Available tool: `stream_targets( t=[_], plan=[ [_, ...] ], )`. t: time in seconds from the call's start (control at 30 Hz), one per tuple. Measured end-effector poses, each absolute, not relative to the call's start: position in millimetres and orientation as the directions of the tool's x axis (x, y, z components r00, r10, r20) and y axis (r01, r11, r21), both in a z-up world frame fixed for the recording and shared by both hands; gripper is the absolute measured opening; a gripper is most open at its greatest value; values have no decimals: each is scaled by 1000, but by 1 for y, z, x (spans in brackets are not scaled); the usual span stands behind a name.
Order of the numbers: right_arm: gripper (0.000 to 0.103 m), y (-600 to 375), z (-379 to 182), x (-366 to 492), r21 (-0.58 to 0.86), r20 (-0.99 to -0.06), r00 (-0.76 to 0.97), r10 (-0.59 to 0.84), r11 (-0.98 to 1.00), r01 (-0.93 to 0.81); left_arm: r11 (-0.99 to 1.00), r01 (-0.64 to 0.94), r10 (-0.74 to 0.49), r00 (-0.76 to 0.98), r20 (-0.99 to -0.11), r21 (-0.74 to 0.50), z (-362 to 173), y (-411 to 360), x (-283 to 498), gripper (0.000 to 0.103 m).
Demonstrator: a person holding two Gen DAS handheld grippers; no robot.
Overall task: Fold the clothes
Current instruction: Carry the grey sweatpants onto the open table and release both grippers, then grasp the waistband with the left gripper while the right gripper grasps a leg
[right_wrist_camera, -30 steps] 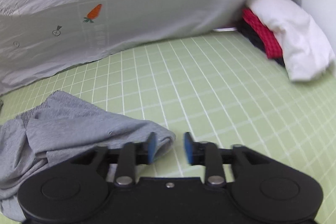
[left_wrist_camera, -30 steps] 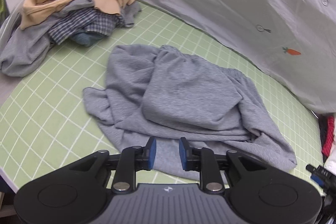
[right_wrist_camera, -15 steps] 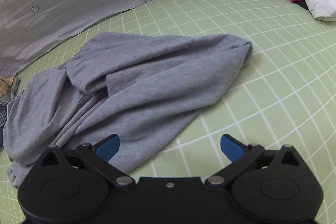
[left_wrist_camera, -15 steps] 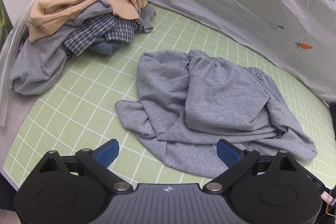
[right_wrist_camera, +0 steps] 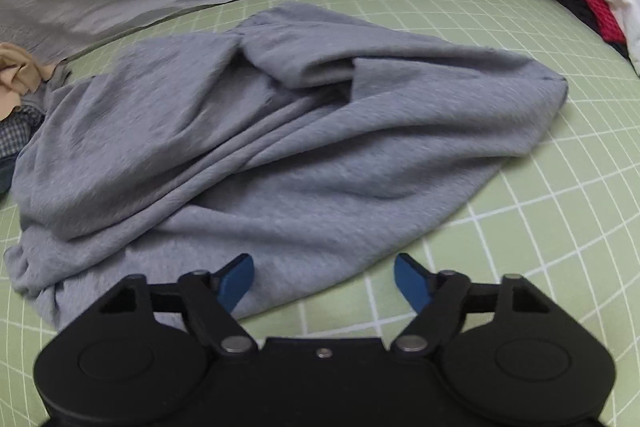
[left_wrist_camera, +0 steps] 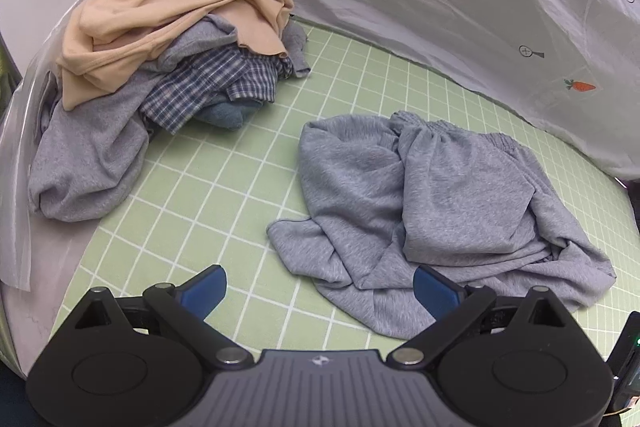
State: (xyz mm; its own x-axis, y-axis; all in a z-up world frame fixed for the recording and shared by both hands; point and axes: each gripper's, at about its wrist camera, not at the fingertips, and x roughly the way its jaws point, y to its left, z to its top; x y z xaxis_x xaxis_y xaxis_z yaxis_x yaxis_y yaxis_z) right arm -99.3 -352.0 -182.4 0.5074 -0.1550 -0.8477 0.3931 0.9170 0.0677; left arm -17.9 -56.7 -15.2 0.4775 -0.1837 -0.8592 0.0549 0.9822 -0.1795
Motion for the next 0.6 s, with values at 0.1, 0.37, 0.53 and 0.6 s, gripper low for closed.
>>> stream_targets(
  t=[0.1,0.37,0.53,0.6],
  plan=[
    [47,-346,-180,-100,46,-840,526,-132,949,312,981,52,-189,481,-856,-187,-14,-63,-24,99],
    [1,-352,-172,-107,10,-828,556,-73,989,146,975,-28,-179,491,-853,-220,-14,-84,-48,99],
    [1,-397,-161,-121,1,-819,566,-96,986,169,967,-73,-178,490,-854,-244,-18,-108,-57,99],
    [0,-421,-155,-126,-31,-810,572,-131,983,181,966,-81,-177,490,-854,-247,-20,-118,-59,99]
  ],
)
